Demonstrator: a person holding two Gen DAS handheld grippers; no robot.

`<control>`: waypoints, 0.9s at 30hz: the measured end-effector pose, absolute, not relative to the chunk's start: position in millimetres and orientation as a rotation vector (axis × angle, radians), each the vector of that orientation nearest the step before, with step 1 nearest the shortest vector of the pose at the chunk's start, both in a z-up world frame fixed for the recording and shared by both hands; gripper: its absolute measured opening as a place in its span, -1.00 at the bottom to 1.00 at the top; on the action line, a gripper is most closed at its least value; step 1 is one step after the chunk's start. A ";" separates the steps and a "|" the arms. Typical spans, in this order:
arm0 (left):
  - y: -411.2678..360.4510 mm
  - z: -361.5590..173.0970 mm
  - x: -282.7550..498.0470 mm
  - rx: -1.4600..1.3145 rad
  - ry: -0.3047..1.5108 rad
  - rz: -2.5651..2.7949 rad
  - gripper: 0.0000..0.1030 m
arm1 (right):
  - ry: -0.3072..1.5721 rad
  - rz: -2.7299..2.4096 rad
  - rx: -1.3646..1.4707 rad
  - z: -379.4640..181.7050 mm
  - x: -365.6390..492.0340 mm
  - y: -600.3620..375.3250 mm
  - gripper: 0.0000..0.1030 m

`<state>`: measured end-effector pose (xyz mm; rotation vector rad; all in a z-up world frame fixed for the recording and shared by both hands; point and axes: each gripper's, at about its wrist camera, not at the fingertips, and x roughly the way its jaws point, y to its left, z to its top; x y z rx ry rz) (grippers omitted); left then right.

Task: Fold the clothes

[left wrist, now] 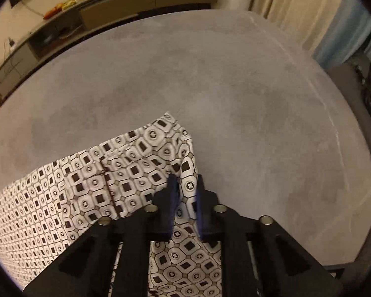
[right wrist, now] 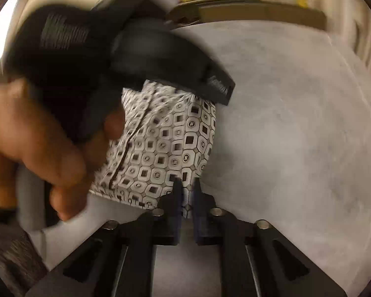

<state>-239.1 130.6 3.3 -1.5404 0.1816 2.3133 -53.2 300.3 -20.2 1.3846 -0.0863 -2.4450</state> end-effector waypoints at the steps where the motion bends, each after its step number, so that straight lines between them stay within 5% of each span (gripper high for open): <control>1: 123.7 6.9 -233.8 -1.530 0.129 2.298 -0.83 | -0.092 -2.454 1.359 -13.9 -52.9 298.6 -0.90; 9: -49.8 97.7 -200.2 -1.293 -0.437 2.292 -0.83 | -0.129 -2.387 0.942 63.6 -29.4 227.3 -0.90; 12: -111.1 75.9 -184.4 -1.318 -0.517 2.330 -0.73 | -0.123 -2.293 0.915 57.9 -37.1 165.4 -0.81; 15: -147.6 15.5 -213.2 -1.389 -0.639 2.384 -0.37 | -0.151 -2.188 1.030 25.6 -53.4 122.9 -0.40; 18: -162.9 -19.3 -206.1 -1.421 -0.726 2.354 -0.28 | -0.201 -2.175 1.121 1.5 -58.1 123.7 -0.39; 27: -149.2 -47.5 -195.3 -1.404 -0.525 2.395 -0.27 | -0.003 -2.231 1.307 -35.5 -94.3 123.0 -0.57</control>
